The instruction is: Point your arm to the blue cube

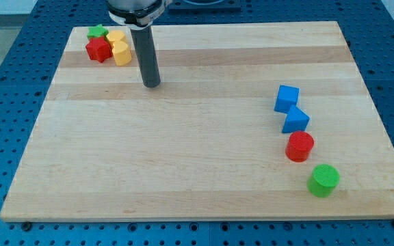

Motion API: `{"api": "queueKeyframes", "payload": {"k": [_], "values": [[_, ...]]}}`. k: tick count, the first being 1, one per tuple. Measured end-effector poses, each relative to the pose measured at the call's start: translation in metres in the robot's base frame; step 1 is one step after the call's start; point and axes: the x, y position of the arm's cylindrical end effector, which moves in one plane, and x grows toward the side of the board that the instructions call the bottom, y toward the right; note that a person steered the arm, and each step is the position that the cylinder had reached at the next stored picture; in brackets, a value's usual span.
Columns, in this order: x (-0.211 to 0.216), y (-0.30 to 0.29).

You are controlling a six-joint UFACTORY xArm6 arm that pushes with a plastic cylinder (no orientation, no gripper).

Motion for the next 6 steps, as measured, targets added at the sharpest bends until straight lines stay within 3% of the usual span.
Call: {"api": "queueKeyframes", "payload": {"k": [1,3,5,6], "values": [[0.002,0.002],[0.026,0.096],[0.027,0.123],[0.024,0.184]]}}
